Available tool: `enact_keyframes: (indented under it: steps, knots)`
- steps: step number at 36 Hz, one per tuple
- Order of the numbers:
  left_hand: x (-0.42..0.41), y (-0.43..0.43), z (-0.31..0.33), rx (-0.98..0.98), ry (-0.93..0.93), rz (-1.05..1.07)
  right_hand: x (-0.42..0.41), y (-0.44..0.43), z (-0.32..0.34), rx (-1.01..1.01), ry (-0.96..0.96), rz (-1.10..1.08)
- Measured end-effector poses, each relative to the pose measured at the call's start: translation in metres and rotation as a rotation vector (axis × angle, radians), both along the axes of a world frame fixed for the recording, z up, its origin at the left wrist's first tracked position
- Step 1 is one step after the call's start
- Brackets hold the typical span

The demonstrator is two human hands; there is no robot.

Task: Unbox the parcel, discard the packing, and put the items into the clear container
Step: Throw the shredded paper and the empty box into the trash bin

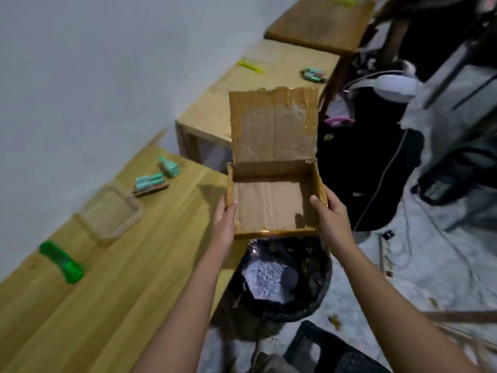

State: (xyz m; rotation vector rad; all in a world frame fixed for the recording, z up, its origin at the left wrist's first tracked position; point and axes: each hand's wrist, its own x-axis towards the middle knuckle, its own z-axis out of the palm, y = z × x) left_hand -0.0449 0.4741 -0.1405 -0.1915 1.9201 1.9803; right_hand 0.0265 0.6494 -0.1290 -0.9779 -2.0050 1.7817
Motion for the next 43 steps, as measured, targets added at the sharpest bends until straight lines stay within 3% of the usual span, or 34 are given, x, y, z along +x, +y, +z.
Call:
enact_keyframes:
  steps: [3, 9, 19, 27, 34, 43]
  knots:
    - [-0.001, 0.054, -0.028, -0.030, -0.014, -0.174, 0.020, 0.048, -0.025, -0.008, -0.043, -0.098]
    - [0.004, 0.125, -0.106, -0.100, -0.217, -0.397, 0.058, 0.107, -0.104, -0.077, -0.200, -0.216]
    - [0.016, 0.114, -0.240, -0.262, -0.462, -0.348, 0.080, 0.082, -0.251, -0.257, -0.439, -0.245]
    - [0.004, 0.091, -0.309, -0.561, -0.401, -0.287, 0.068, 0.057, -0.310, -0.244, -0.541, -0.193]
    - [0.000, 0.090, -0.319, -0.611, -0.303, -0.382, 0.067, 0.054, -0.360, -0.100, -0.683, -0.118]
    - [-0.005, 0.089, -0.326, -0.739, -0.188, -0.502, 0.050, 0.048, -0.336, -0.026, -0.708, -0.019]
